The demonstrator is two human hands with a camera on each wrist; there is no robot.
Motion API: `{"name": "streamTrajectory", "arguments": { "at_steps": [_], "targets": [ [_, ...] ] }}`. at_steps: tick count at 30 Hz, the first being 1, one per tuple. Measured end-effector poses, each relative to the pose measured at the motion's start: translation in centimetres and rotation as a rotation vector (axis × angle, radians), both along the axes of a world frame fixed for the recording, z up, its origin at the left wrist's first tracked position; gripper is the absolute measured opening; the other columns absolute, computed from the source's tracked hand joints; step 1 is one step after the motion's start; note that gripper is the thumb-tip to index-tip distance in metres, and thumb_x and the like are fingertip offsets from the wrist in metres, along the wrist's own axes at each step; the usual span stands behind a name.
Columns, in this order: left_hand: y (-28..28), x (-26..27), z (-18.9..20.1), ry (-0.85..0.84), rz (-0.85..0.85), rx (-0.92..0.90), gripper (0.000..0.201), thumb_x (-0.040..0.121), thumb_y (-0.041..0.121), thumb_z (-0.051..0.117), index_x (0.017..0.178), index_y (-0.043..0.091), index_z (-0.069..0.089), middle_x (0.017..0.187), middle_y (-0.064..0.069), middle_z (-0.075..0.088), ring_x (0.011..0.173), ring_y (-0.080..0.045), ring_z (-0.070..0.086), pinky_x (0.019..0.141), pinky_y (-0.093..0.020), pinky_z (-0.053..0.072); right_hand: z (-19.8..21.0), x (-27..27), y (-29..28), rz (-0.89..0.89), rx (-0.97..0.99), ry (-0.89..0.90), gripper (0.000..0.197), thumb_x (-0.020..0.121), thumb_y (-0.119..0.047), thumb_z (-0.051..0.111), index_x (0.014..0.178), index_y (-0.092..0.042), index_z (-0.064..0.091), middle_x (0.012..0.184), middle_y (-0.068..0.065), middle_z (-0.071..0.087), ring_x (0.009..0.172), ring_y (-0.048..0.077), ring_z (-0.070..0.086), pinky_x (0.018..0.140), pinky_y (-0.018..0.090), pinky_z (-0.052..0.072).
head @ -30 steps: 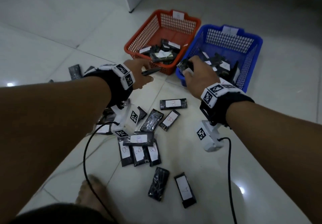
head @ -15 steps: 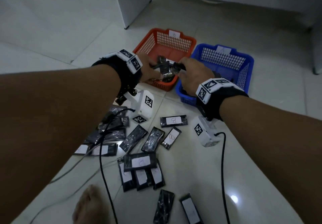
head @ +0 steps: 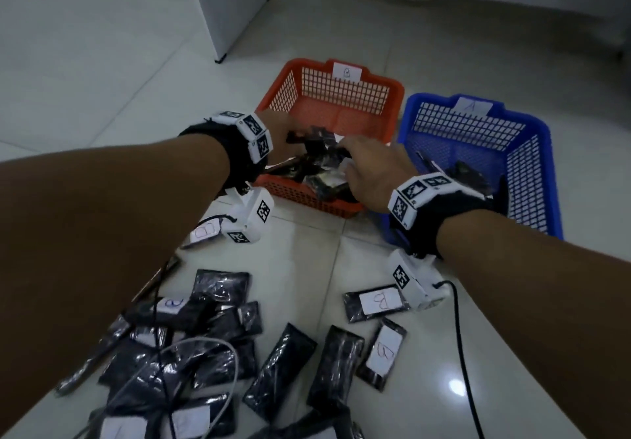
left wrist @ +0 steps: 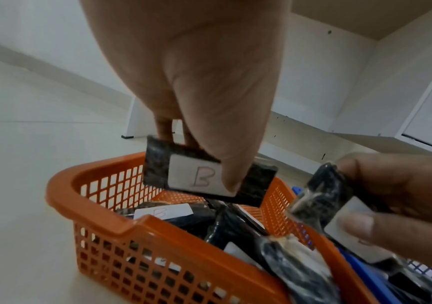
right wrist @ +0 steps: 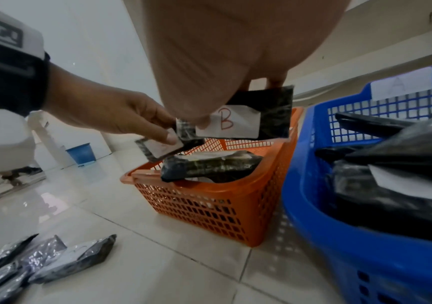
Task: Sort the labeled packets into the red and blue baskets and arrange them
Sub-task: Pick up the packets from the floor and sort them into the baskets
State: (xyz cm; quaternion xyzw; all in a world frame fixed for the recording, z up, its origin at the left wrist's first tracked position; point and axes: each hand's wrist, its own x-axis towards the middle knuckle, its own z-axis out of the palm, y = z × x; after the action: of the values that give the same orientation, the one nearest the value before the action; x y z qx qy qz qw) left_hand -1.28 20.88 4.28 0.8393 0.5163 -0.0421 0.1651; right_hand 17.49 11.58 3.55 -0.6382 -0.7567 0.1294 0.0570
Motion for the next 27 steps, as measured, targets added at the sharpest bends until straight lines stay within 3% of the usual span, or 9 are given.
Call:
{"name": "streamTrajectory", "arguments": {
  "at_steps": [2, 4, 9, 12, 14, 20, 27],
  "targets": [
    [1.2, -0.3, -1.0, -0.022, 0.013, 0.027, 0.055, 0.090, 0.030, 0.060, 0.142, 0.020, 0.044, 0.136, -0.012, 0.055, 0.122, -0.032, 0.053, 0.103, -0.042, 0.043, -0.3, -0.6, 1.0, 0.027, -0.011, -0.062, 0.040, 0.095, -0.021, 0.043, 0.135, -0.022, 0.041, 0.136, 0.002, 0.050, 0.125, 0.024, 0.044, 0.107, 0.050, 0.025],
    [1.4, -0.8, -1.7, -0.109, 0.046, 0.093, 0.061, 0.090, 0.021, 0.060, 0.147, 0.018, 0.037, 0.142, -0.016, 0.047, 0.128, -0.033, 0.046, 0.107, -0.043, 0.038, -0.6, -1.3, 1.7, 0.031, -0.068, -0.106, 0.044, 0.094, -0.025, 0.044, 0.138, -0.022, 0.039, 0.139, 0.002, 0.048, 0.126, 0.024, 0.042, 0.106, 0.049, 0.025],
    [-2.2, -2.4, -3.9, -0.356, 0.158, 0.325, 0.040, 0.084, 0.030, 0.052, 0.120, 0.016, 0.062, 0.116, -0.013, 0.062, 0.106, -0.032, 0.057, 0.088, -0.045, 0.049, -1.8, -3.0, 3.1, -0.047, -0.016, -0.139, 0.067, 0.090, -0.027, 0.049, 0.151, -0.023, 0.022, 0.152, 0.002, 0.031, 0.138, 0.024, 0.027, 0.110, 0.051, 0.022],
    [-5.9, -1.9, -4.8, -0.373, 0.158, 0.418, 0.031, 0.083, 0.031, 0.055, 0.105, 0.014, 0.067, 0.101, -0.011, 0.065, 0.092, -0.030, 0.059, 0.076, -0.039, 0.050, -2.0, -2.7, 1.6, -0.073, 0.129, -0.078, 0.058, 0.090, -0.022, 0.046, 0.147, -0.021, 0.032, 0.146, 0.002, 0.038, 0.133, 0.023, 0.033, 0.106, 0.046, 0.025],
    [-8.8, -1.2, -5.3, -0.357, 0.124, 0.443, 0.030, 0.083, 0.032, 0.055, 0.103, 0.014, 0.068, 0.101, -0.008, 0.064, 0.092, -0.029, 0.059, 0.076, -0.039, 0.049, -1.8, -1.9, -0.3, -0.069, 0.181, -0.053, 0.050, 0.092, -0.025, 0.045, 0.142, -0.020, 0.038, 0.141, 0.003, 0.044, 0.129, 0.024, 0.038, 0.104, 0.045, 0.028],
    [-19.7, 2.7, -5.6, -0.216, 0.017, 0.373, 0.033, 0.083, 0.040, 0.057, 0.106, 0.020, 0.066, 0.109, -0.003, 0.063, 0.101, -0.029, 0.057, 0.083, -0.040, 0.041, -2.2, 2.3, -10.6, 0.011, 0.092, 0.007, 0.047, 0.095, -0.036, 0.047, 0.138, -0.019, 0.046, 0.134, 0.006, 0.050, 0.123, 0.029, 0.046, 0.097, 0.046, 0.034],
    [-33.0, 7.5, -7.4, -0.137, -0.057, 0.023, 0.038, 0.077, 0.048, 0.058, 0.098, 0.018, 0.068, 0.099, -0.007, 0.064, 0.093, -0.031, 0.060, 0.077, -0.040, 0.046, -4.9, 8.7, -23.6, 0.128, -0.169, -0.015, 0.043, 0.091, -0.035, 0.052, 0.130, -0.018, 0.053, 0.132, 0.007, 0.053, 0.118, 0.030, 0.051, 0.095, 0.045, 0.041]
  ]
}}
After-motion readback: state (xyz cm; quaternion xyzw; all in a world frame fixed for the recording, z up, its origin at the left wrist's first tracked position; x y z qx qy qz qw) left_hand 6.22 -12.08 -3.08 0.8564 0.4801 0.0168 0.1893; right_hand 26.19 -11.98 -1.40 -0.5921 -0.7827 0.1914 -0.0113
